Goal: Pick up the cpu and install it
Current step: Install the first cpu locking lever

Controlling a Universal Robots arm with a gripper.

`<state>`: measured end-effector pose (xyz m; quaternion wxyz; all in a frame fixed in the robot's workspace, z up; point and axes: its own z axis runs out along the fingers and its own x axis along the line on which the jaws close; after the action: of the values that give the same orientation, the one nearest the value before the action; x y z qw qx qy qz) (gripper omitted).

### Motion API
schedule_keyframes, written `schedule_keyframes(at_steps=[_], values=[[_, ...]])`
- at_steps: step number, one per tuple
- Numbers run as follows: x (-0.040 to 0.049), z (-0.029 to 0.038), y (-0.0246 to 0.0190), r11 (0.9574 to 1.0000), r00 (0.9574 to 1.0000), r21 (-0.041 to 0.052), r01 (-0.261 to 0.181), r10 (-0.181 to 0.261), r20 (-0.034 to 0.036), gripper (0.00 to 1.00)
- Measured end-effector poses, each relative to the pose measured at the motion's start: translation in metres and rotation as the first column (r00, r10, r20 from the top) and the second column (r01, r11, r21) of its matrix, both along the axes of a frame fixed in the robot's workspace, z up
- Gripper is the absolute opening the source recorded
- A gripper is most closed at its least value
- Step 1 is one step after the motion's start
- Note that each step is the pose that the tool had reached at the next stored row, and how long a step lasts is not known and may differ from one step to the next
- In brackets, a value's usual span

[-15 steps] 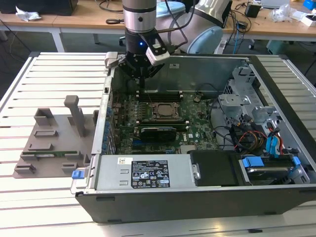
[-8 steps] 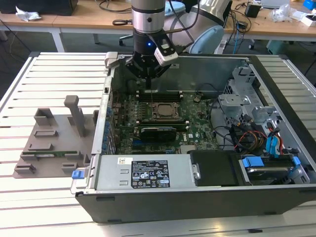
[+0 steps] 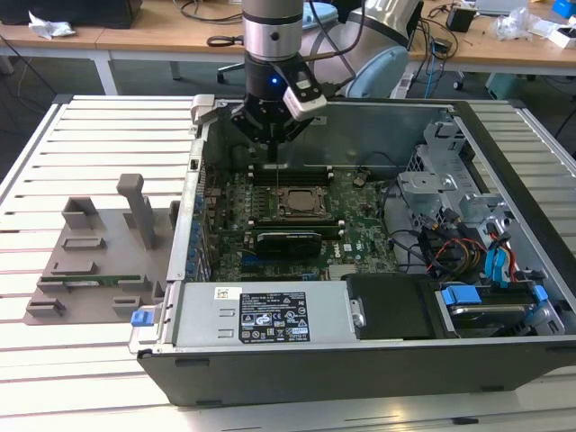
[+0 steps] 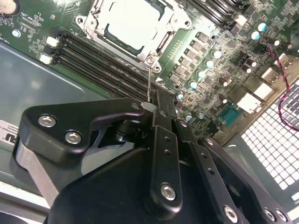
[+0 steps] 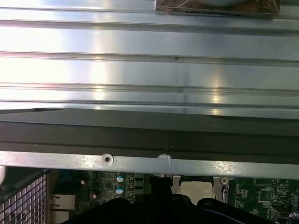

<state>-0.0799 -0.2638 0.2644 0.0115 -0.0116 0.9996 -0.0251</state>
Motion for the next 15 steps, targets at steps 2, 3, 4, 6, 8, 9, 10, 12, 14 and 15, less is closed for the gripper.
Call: schedule_keyframes(at_steps=[2,3,4,6,8,9,10,12,14,15], values=[[0.0008,0.0000,0.0000,1.0000,1.0000,0.0000,0.000,0.000,0.0000,0.11],[0.0011,-0.0001,0.0000,1.0000,1.0000,0.0000,0.000,0.000,0.0000,0.11],[0.0014,-0.0001,0.0000,1.0000,1.0000,0.0000,0.000,0.000,0.0000,0.11],[0.0020,-0.0001,0.0000,1.0000,1.0000,0.0000,0.000,0.000,0.0000,0.11],[0.0025,-0.0001,0.0000,1.0000,1.0000,0.0000,0.000,0.000,0.0000,0.11],[0.0028,-0.0001,0.0000,1.0000,1.0000,0.0000,0.000,0.000,0.0000,0.11],[0.0031,-0.0001,0.0000,1.0000,1.0000,0.0000,0.000,0.000,0.0000,0.11],[0.0035,-0.0001,0.0000,1.0000,1.0000,0.0000,0.000,0.000,0.0000,0.11],[0.0041,-0.0002,0.0000,1.0000,1.0000,0.0000,0.000,0.000,0.0000,0.11],[0.0049,-0.0002,0.0000,1.0000,1.0000,0.0000,0.000,0.000,0.0000,0.11]])
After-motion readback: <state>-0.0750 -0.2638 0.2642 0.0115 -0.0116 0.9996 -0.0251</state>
